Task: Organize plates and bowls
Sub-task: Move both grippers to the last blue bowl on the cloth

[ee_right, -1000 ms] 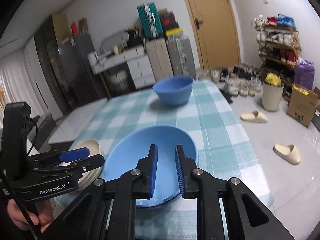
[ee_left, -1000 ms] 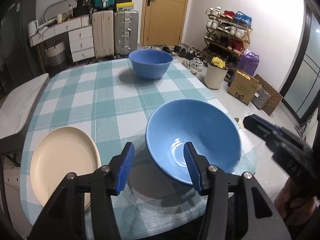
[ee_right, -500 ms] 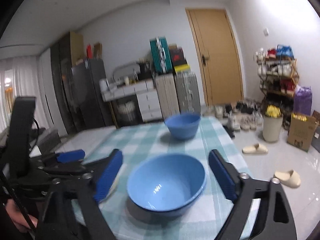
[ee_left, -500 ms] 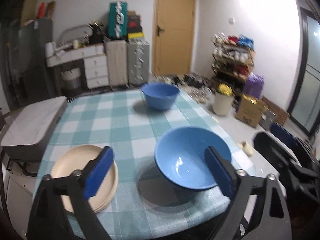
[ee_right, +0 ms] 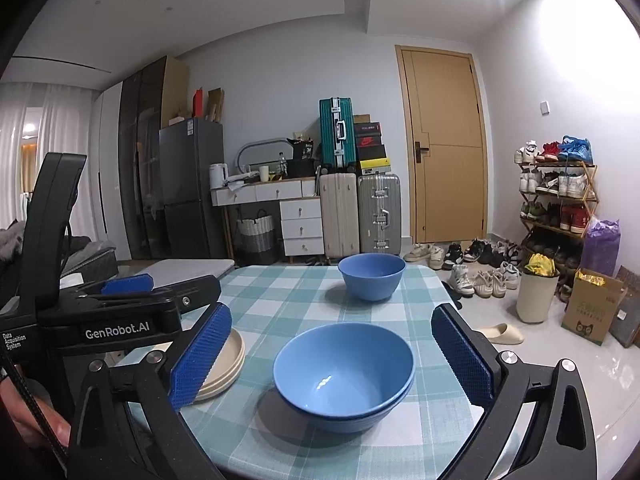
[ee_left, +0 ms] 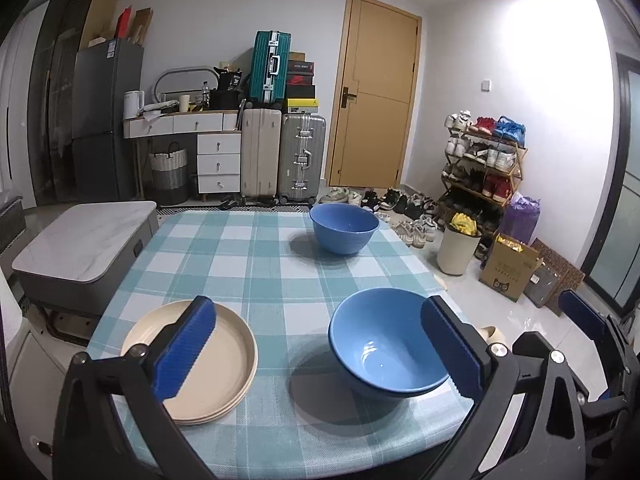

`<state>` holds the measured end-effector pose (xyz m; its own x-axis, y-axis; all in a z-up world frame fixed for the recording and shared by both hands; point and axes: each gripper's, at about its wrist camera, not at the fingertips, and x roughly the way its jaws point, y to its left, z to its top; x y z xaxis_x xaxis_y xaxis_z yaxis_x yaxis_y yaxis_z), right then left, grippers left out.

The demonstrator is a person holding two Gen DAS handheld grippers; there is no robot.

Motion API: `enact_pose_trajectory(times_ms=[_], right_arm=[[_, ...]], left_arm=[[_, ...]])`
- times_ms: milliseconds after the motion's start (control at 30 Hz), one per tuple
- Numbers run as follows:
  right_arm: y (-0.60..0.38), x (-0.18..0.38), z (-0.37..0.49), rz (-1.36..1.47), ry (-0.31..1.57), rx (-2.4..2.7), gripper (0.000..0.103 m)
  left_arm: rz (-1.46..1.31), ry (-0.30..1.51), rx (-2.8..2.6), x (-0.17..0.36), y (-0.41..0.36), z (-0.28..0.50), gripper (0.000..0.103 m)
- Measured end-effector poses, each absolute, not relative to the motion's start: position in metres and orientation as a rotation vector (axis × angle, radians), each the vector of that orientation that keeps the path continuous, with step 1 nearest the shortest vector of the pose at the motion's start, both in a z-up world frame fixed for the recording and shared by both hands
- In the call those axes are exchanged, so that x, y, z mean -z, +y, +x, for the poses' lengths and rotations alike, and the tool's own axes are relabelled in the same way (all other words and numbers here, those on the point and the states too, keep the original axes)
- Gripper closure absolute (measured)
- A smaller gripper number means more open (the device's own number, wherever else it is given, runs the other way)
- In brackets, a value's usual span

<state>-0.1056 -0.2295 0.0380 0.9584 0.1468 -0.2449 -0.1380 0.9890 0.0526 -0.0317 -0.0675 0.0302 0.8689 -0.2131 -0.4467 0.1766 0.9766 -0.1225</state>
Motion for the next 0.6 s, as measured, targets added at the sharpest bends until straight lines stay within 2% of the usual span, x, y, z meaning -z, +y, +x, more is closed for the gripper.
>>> enact_pose_trajectory(times_ms=[333,433,600], right_arm=[[-0.224,-0.035,-0.098,0.017,0.29,-0.13,0.001],[-0.224,-0.033,-0.094,0.002,0.304,-0.134,0.001],[-0.23,-0.033,-0.08,-0.028,0.308,-0.116,0.001]], left_arm=[[-0.09,0.517,0.206,-0.027,-0.057,-0.027,0.0],[-0.02,0.456,0.165,-0.033,-0.058,-0.026,0.0],[-0.016,0.483,0.188,-0.043,-0.047,0.005,0.0]])
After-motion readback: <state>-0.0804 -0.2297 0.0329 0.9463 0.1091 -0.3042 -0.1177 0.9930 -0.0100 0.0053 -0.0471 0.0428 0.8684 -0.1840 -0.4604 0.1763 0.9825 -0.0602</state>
